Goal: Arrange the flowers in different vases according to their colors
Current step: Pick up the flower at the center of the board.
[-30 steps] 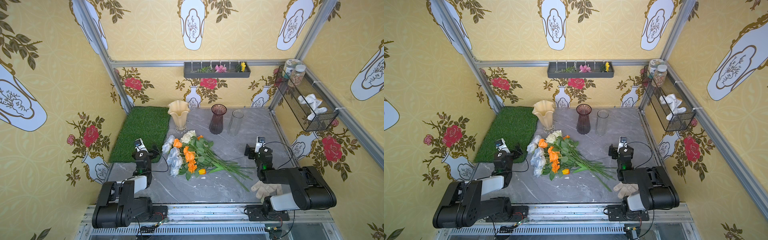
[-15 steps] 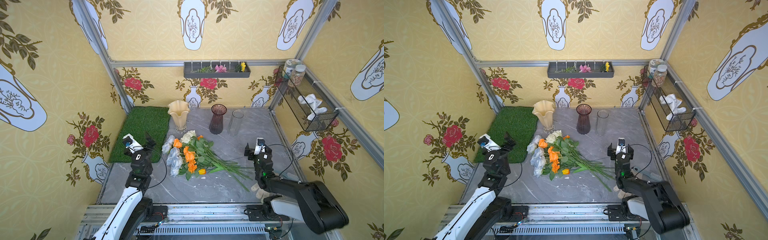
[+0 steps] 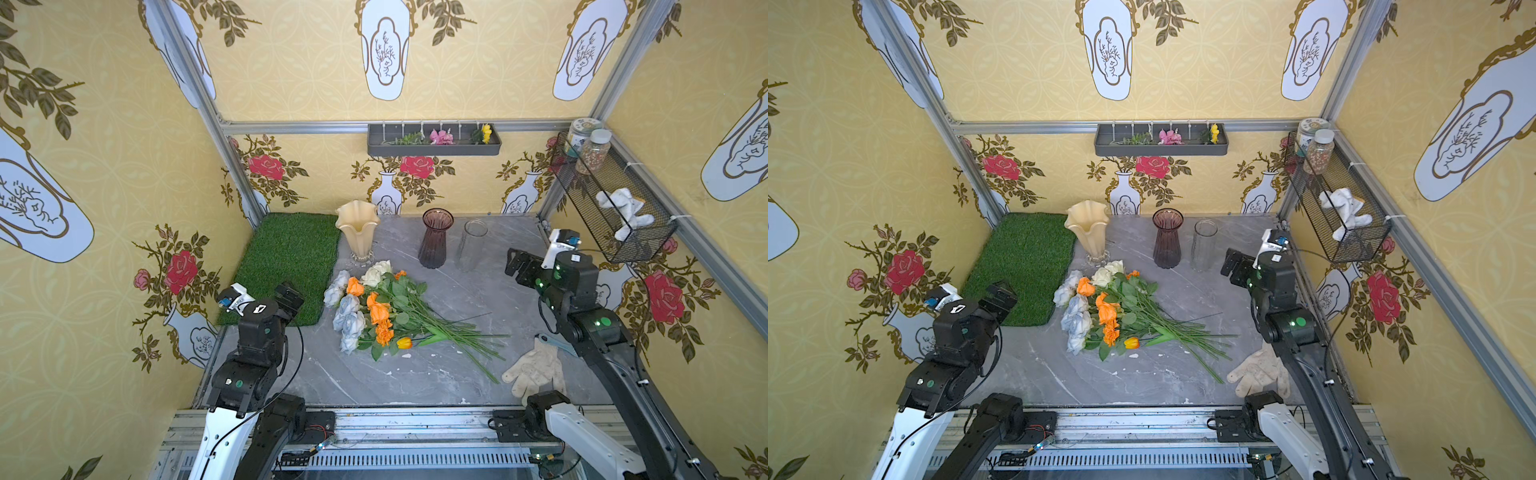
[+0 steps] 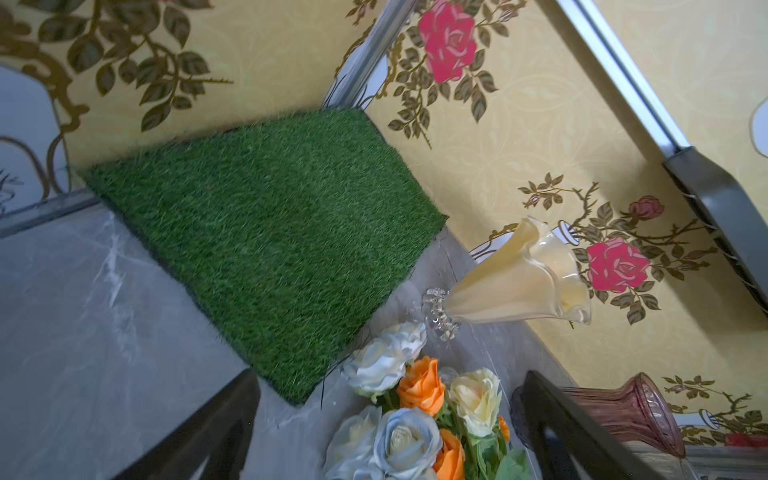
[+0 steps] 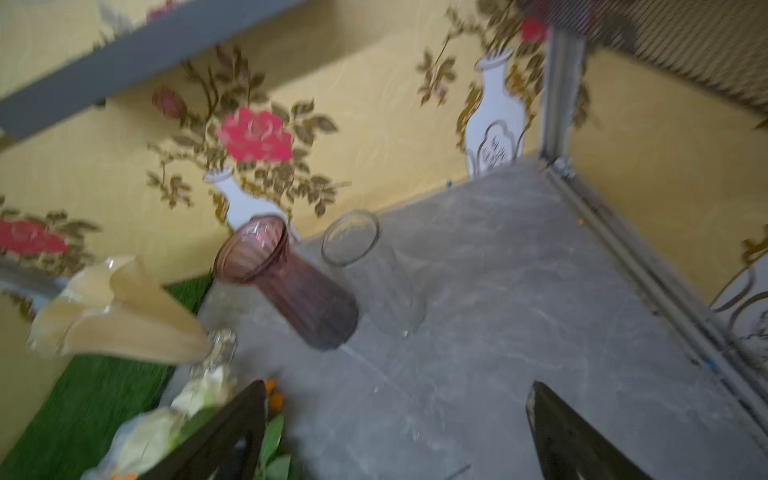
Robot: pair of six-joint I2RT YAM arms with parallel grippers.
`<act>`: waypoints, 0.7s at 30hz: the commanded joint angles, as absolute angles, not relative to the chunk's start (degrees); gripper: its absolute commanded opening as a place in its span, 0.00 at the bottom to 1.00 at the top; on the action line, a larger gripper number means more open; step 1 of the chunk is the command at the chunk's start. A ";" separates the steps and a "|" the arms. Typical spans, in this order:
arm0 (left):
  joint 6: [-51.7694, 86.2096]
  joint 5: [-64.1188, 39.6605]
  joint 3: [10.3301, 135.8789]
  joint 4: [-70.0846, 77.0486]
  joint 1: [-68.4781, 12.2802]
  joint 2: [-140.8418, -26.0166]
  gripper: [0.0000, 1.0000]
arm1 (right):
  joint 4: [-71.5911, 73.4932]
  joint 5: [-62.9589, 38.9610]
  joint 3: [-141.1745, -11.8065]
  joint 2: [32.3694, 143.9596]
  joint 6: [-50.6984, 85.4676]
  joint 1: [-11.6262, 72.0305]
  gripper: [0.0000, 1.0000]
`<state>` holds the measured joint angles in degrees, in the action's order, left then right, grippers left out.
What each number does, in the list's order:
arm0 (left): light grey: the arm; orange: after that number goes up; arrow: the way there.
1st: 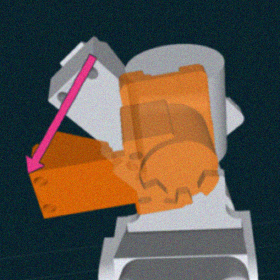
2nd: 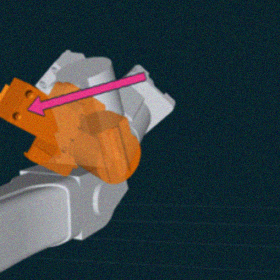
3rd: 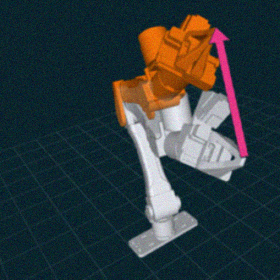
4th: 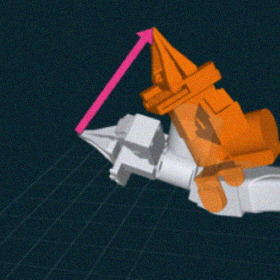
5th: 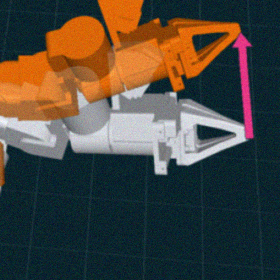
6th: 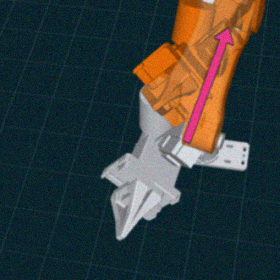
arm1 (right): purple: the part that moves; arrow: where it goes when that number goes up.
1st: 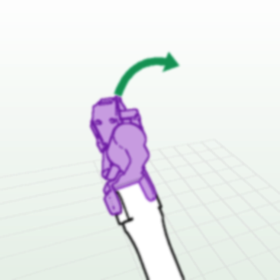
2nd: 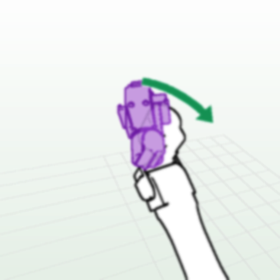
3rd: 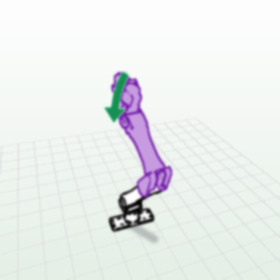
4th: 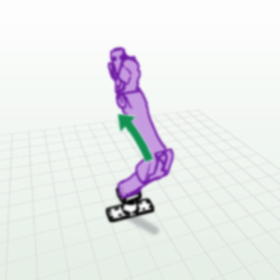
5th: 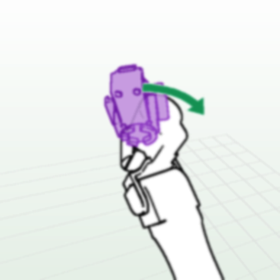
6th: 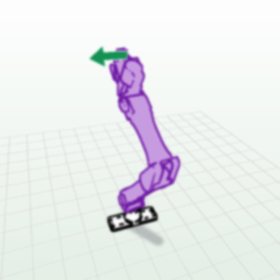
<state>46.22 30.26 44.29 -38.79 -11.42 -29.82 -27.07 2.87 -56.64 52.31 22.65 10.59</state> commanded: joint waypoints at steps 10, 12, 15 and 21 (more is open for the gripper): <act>64.78 13.00 38.68 -45.24 -18.15 -31.70 1.00 | -44.11 -4.61 -60.42 75.49 25.18 38.27 0.57; 66.13 15.52 37.76 -42.17 -23.27 -30.51 1.00 | -42.76 -5.19 -61.64 79.55 25.24 38.45 0.48; 67.66 19.18 37.24 -38.89 -30.07 -33.16 1.00 | -41.24 -5.33 -64.13 84.30 24.31 38.54 0.45; 62.34 19.50 38.29 -32.11 -33.14 -40.36 0.98 | -38.87 -7.45 -67.78 92.25 21.90 38.32 0.46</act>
<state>64.73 18.55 38.30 -37.71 -32.93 -39.57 -40.88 -6.46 -66.72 90.24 23.70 38.46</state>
